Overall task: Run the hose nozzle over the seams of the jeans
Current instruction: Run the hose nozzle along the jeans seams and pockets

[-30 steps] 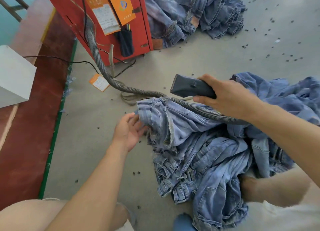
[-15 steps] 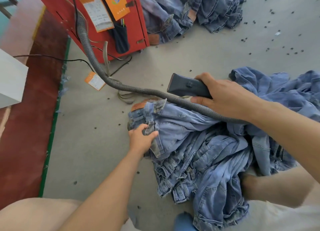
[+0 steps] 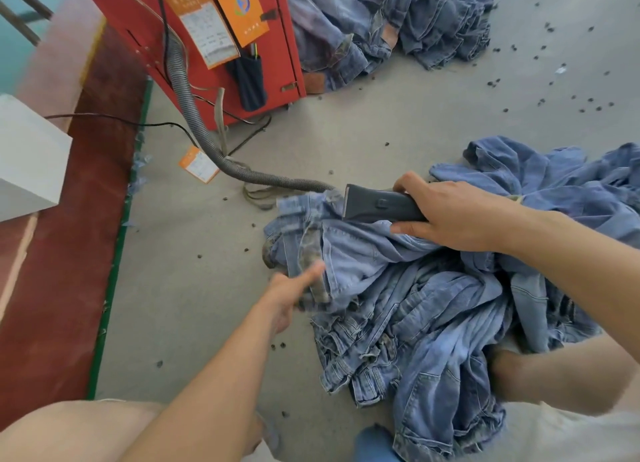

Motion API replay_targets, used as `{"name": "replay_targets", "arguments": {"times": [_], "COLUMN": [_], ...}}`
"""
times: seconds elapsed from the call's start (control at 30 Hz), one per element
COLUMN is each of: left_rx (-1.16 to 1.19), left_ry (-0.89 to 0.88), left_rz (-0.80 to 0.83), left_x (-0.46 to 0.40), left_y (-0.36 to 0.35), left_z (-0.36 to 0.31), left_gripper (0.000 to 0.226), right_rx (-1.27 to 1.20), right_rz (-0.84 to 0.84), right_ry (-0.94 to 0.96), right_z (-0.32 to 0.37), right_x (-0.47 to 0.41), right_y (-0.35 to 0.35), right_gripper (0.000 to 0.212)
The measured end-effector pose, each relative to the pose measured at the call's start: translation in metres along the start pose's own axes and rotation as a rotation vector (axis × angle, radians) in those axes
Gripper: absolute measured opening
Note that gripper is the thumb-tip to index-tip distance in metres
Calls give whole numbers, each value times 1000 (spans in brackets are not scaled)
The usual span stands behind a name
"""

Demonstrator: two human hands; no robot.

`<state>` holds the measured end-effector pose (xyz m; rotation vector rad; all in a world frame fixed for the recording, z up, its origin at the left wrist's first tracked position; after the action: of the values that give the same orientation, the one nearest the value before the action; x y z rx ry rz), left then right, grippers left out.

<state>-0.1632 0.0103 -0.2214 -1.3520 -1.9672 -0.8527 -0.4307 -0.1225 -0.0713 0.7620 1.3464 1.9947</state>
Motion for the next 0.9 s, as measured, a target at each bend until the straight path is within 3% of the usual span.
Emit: {"name": "replay_targets", "arguments": {"times": [0.07, 0.13, 0.3, 0.37, 0.47, 0.6, 0.7, 0.8, 0.9], "left_rx": [-374, -362, 205, 332, 422, 413, 401, 221, -286], "left_ry": [22, -79, -287, -335, -358, -336, -213, -95, -160], "left_rz": [130, 90, 23, 34, 65, 66, 149, 349, 364], "left_x": [8, 7, 16, 25, 36, 39, 35, 37, 42], "left_y": [-6, -9, 8, 16, 16, 8, 5, 11, 12], "left_z": [23, 27, -44, -75, -109, -118, -109, -102, -93], "left_gripper": [46, 24, 21, 19, 19, 18, 32, 48, 62], "right_rx": [-4, -2, 26, 19, 24, 23, 20, 23, 35], "right_rz": [3, 2, -19, -14, -41, -38, -28, 15, 32], "right_ry": [-3, -5, 37, 75, 137, 148, 145, 141, 135], "right_z": [-2, -4, -10, -12, -15, -19, -20, -19, -18], "right_x": [1, 2, 3, 5, 8, 14, 18, 21, 23], "right_y": [1, 1, 9, 19, 24, 16, 16, 14, 12], "right_gripper": [47, 47, 43, 38, 28, 31, 32, 36, 34]}}
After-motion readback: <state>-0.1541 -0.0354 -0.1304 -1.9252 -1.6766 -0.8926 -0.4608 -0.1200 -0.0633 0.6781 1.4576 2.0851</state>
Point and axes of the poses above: each hand's wrist, its own x-axis away from the middle knuckle, its own y-axis out of the back of the hand, z = x × y, the point moved 3 cm from there along -x, towards the middle knuckle, and after that the axes turned 6 degrees about -z, right-handed, at the moved point
